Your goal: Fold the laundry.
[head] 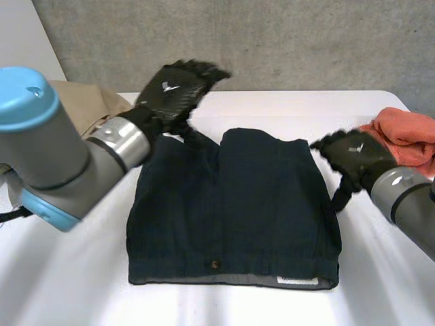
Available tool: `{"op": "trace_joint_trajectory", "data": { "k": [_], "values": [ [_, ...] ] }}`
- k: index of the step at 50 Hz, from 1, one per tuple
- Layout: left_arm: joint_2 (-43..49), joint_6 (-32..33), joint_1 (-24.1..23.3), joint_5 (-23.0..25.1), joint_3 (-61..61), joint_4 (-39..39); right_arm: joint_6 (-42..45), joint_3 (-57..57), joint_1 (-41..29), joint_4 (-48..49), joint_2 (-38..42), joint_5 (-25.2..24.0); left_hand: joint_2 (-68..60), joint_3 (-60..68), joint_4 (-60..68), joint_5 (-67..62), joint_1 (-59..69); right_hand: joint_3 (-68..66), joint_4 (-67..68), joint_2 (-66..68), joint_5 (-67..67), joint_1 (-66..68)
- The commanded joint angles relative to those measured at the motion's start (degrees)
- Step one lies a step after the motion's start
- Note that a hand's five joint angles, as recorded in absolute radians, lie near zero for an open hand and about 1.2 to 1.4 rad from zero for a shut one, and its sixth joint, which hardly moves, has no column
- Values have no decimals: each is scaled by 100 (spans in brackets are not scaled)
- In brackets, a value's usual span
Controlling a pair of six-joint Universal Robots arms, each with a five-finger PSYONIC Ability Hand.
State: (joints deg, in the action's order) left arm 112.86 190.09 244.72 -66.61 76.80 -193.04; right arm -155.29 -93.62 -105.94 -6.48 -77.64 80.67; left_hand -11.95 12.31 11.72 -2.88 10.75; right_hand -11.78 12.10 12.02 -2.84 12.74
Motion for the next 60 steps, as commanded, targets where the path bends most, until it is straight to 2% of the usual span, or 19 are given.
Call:
{"op": "trace_joint_trajectory", "data": {
  "k": [1, 7, 15, 21, 22, 26, 27, 28, 34, 41, 46, 52, 53, 56, 60],
  "values": [
    [719, 872, 919, 245, -446, 1118, -203, -428, -445, -908, -32, 28, 195, -231, -172, 288, -75, 61, -92, -84, 167, -156],
    [1089, 1118, 1235, 297, -657, 1629, -159, -991, -735, -566, -216, 256, 195, -231, -172, 288, -75, -259, 227, 235, -153, 164],
    [1326, 1136, 1253, 245, -666, 1296, -45, -1624, -1183, 32, -383, 827, 195, -231, -172, 288, -75, -561, 530, 538, -455, 466],
    [1625, 1145, 1236, 113, -886, 883, 113, -1949, -1359, 691, -190, 1284, 195, -231, -172, 288, -75, -1300, 1268, 1277, -1194, 1205],
    [1669, 1145, 1227, 104, -947, 848, 157, -1976, -1368, 779, -146, 1354, 195, -231, -172, 288, -75, -1602, 1570, 1578, -1496, 1507],
    [1871, 1153, 1244, 43, -1290, 891, 420, -2082, -1368, 1201, -32, 1697, 195, -231, -172, 288, -75, -4557, 4526, 4534, -4451, 4462],
    [1941, 1127, 1253, 17, -1412, 961, 525, -2099, -1377, 1350, -23, 1785, 195, -231, -172, 288, -75, -6799, 6767, 6776, -6693, 6704],
    [1959, 1127, 1262, -1, -1466, 1005, 570, -2108, -1360, 1438, -32, 1803, 195, -231, -172, 288, -75, -6821, 6790, 6798, -6715, 6726],
    [1924, 1110, 1280, -80, -1589, 1234, 1009, -2021, -1026, 1817, 3, 1707, 195, -231, -172, 288, -75, -6822, 6790, 6798, -6716, 6726],
    [1625, 1074, 1271, -63, -1344, 1243, 2168, -1178, 248, 2238, 328, 1602, 195, -231, -172, 288, -75, -6822, 6790, 6798, -6716, 6726],
    [1441, 1092, 1201, -37, -1124, 1146, 3056, 234, 1038, 2957, 1380, 1120, 195, -231, -172, 288, -75, -6822, 6790, 6798, -6716, 6726],
    [1397, 1110, 1051, -36, -1001, 1041, 3146, 1722, 1374, 3364, 2551, 661, 195, -231, -172, 288, -75, -6822, 6790, 6798, -6716, 6726],
    [1397, 1110, 1016, -45, -983, 1041, 3067, 1985, 1374, 3277, 2805, 617, 195, -231, -172, 288, -75, -6486, 6455, 6463, -6380, 6391],
    [1388, 1118, 955, -45, -921, 1058, 2883, 2137, 1330, 2856, 2939, 617, 195, -231, -172, 288, -75, 171, -202, -194, 277, -266],
    [1344, 1127, 867, -19, -772, 1128, 2338, 2102, 1225, 1986, 2580, 582, 195, -231, -172, 288, -75, 178, -210, -202, 284, -274]
  ]
}}
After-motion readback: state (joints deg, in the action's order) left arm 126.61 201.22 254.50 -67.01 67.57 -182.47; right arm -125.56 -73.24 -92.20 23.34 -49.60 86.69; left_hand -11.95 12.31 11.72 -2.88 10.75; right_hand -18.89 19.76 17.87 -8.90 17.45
